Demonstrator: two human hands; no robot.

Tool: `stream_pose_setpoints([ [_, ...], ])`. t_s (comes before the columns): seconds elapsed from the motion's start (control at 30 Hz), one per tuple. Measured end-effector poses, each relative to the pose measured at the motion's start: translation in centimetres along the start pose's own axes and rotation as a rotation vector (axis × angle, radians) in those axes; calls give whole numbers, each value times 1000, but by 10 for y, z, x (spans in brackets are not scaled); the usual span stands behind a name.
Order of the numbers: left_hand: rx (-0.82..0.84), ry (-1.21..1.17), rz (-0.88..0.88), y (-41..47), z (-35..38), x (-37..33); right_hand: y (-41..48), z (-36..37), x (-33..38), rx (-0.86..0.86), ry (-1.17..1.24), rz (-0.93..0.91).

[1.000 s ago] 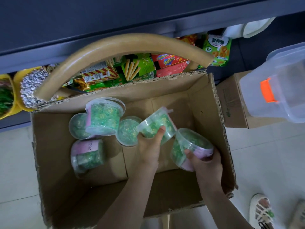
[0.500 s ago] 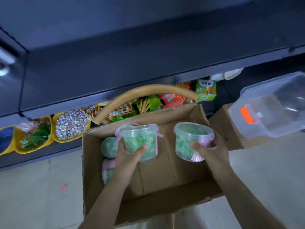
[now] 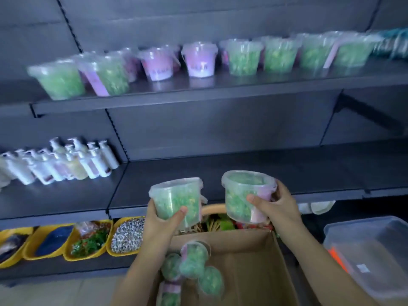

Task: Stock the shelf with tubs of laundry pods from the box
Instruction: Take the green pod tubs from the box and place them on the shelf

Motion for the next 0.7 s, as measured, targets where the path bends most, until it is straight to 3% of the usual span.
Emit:
stream_pose_setpoints([
  [0.33,-83,-19,224,-33,-32,-117,-7,18,130,50,94,-236],
  [0.7,-57,0,314,15,-40,-180,31,43,185,20,123,-341],
])
Point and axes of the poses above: each hand's wrist, its own y-axis towards the middle knuckle, its own z-axis out of the palm, x = y × z, the point moved 4 cm from there along y, towards the middle knuckle, and after that the axes turned 5 degrees about -z, right-handed, at the moved point
